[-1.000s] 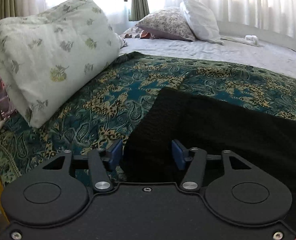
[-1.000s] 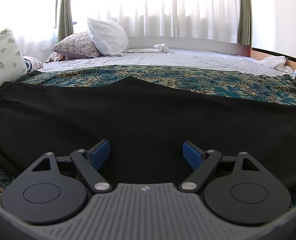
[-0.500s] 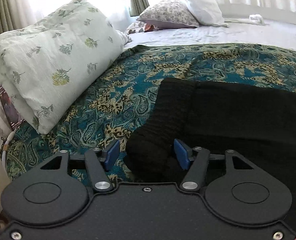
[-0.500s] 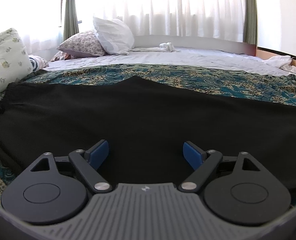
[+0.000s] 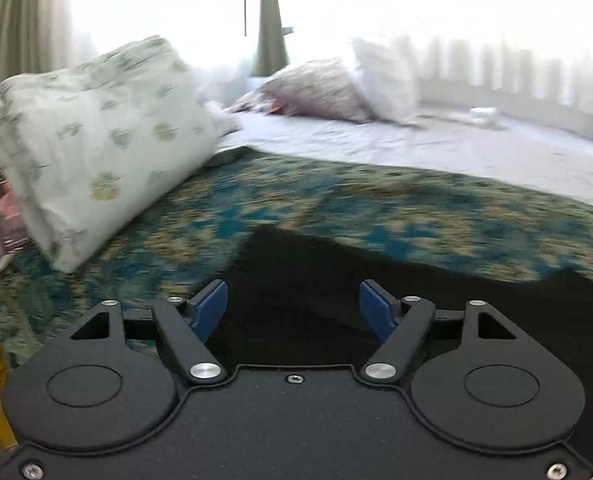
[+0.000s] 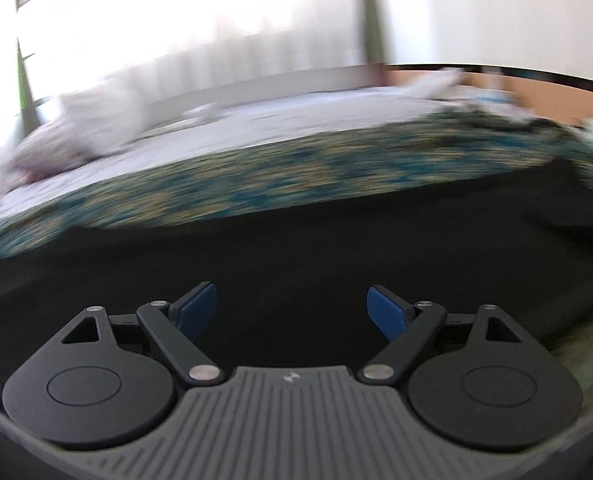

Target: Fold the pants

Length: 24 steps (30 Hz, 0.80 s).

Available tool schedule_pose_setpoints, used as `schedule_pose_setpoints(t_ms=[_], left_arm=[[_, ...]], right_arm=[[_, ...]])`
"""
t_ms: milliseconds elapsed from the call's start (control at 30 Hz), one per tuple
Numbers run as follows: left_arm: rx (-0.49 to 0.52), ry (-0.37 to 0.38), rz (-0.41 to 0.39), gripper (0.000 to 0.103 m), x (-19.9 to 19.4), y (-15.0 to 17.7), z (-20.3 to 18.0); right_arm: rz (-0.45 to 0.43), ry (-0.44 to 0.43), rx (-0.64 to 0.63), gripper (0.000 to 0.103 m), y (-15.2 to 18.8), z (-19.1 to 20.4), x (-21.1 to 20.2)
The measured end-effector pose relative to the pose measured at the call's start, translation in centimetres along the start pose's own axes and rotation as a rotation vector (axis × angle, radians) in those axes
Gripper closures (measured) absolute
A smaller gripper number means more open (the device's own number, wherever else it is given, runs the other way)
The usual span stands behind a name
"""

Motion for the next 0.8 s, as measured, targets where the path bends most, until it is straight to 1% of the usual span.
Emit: schedule_pose_setpoints(t_ms=[133, 167, 233, 300, 367, 400, 467, 533, 667, 733, 800], left_arm=[[0.057, 0.110, -0.039, 0.031, -1.9, 1.9, -4.6], [0.070, 0.124, -0.039, 0.031, -2.1, 2.5, -5.5], [0.098, 0.141, -0.003, 0.032, -2.2, 3.9, -7.5], [0.116, 0.136, 0.046, 0.033, -1.8, 5.2, -8.6], [0.127, 0.120, 0.075, 0.033, -1.5, 6.4, -9.1], [0.134, 0.109, 0.084, 0.033, -1.4, 6.8, -9.3], [0.150, 0.092, 0.086, 0.032, -1.3, 7.3, -9.6], [0.167, 0.078, 0.081, 0.032, -1.2, 7.5, -9.7], [0.178, 0.056, 0.082, 0.029, -0.8, 7.5, -10.0], [0.172, 0.048, 0.083, 0.028, -0.6, 7.4, -10.1], [0.170, 0.042, 0.082, 0.027, -0.5, 7.4, -10.2]], right_arm=[[-0.050, 0.162, 0.099, 0.012, -2.3, -8.2, 0.7], [-0.059, 0.197, 0.125, 0.012, -2.7, -10.1, 0.8], [-0.075, 0.259, 0.185, 0.012, -3.3, -13.8, 1.0], [-0.104, 0.284, 0.244, 0.013, -3.7, -16.9, 1.0], [-0.149, 0.277, 0.279, 0.013, -4.0, -18.8, 0.5], [-0.169, 0.292, 0.291, 0.013, -4.2, -19.6, 0.2], [-0.208, 0.339, 0.315, 0.013, -4.7, -21.1, -0.1], [-0.257, 0.363, 0.362, 0.013, -5.1, -22.6, -1.2], [-0.392, 0.448, 0.479, 0.013, -5.7, -25.9, -3.8], [-0.453, 0.452, 0.556, 0.012, -5.5, -27.2, -5.4], [-0.480, 0.452, 0.609, 0.012, -5.2, -28.2, -6.4]])
Point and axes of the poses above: each gripper's, at about its wrist camera, not at the fingertips, and x roughly the way its jaws point, z to its left, y to its underside, the point moved 7 cm from there along x, roughly the way its jaws point, and after that the axes turned 6 degrees about x, right-handed, at the moved point
